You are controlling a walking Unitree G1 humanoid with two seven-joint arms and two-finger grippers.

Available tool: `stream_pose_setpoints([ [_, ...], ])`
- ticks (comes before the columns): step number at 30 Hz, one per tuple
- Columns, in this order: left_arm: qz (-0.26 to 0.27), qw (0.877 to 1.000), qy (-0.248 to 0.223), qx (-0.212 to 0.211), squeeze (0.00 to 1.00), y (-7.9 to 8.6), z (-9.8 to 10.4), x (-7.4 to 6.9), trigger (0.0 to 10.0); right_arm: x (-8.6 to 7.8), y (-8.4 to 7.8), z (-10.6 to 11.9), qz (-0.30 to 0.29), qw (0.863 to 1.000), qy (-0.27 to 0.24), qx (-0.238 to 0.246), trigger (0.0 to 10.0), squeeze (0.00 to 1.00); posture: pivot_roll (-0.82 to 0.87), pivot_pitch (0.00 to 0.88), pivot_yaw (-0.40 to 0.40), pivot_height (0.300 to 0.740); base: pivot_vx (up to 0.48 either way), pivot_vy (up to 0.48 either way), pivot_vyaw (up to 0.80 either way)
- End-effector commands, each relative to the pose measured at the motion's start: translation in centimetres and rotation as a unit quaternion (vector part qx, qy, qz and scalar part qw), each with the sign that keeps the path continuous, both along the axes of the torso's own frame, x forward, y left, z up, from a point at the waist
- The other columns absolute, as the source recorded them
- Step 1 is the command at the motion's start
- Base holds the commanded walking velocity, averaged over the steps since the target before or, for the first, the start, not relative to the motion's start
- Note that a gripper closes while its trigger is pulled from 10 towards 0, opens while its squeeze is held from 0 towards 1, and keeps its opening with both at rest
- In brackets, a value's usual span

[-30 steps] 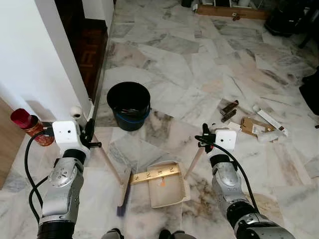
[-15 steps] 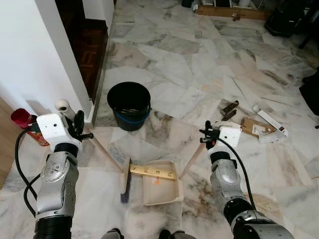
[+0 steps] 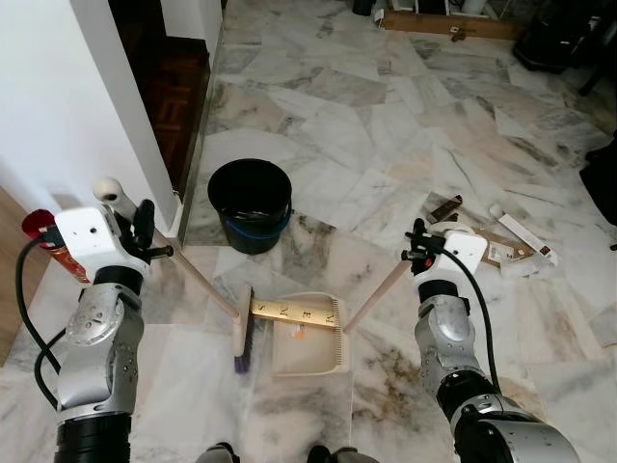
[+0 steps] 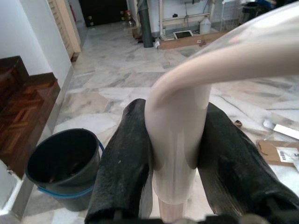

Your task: Sweep floor

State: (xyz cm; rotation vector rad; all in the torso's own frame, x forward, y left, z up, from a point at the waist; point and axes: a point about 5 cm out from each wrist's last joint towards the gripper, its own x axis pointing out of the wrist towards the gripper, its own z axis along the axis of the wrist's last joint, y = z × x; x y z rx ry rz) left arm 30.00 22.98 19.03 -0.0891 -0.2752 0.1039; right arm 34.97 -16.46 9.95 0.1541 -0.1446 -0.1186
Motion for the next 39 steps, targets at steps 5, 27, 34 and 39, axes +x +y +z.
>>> stream_pose_setpoints([
  [5,-0.022,0.997,-0.045,0.053,0.0,-0.7,2.7,-0.7,10.0,0.6,-0.5,2.3,-0.012,0.998,-0.056,0.017,10.0,0.0,0.21,0.137,-0.102,0.74,0.0,0.0,0.0],
  [27,0.059,0.987,-0.085,0.122,0.0,2.5,5.7,-2.1,10.0,0.2,-0.7,1.9,-0.019,0.997,-0.06,0.046,10.0,0.0,0.24,0.1,-0.09,0.74,0.0,0.0,0.0],
  [34,0.063,0.989,-0.04,0.131,0.0,1.9,2.3,-2.2,10.0,0.0,-1.6,1.8,-0.04,0.991,-0.07,0.106,10.0,0.0,0.22,0.1,-0.085,0.74,0.0,0.0,0.0],
  [39,0.071,0.99,-0.019,0.121,0.0,1.9,0.5,-2.4,10.0,0.0,-2.0,2.1,-0.048,0.983,-0.081,0.159,10.0,0.0,0.22,0.105,-0.084,0.74,0.0,0.0,0.0],
])
